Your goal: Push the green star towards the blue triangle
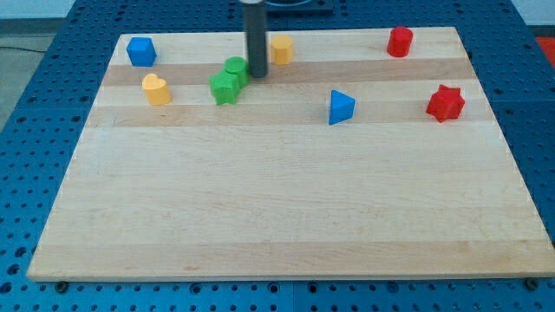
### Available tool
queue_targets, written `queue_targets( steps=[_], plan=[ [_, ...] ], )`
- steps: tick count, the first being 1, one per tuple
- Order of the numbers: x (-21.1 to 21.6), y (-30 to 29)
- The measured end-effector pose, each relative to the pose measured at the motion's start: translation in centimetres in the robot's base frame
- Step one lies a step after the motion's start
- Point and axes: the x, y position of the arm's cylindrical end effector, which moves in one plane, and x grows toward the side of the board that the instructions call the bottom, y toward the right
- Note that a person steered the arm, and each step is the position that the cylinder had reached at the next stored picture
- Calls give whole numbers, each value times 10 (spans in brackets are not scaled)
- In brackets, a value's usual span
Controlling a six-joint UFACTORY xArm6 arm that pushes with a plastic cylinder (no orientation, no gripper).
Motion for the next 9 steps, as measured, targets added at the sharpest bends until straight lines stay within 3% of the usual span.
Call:
queue_targets(
  steps=[2, 3, 4, 5, 6, 8, 9],
  plan=[
    [12, -81],
    [-5, -77],
    [-3, -119],
    [40, -165],
    [55, -177],
    [113, -109],
    [73, -134]
  ],
)
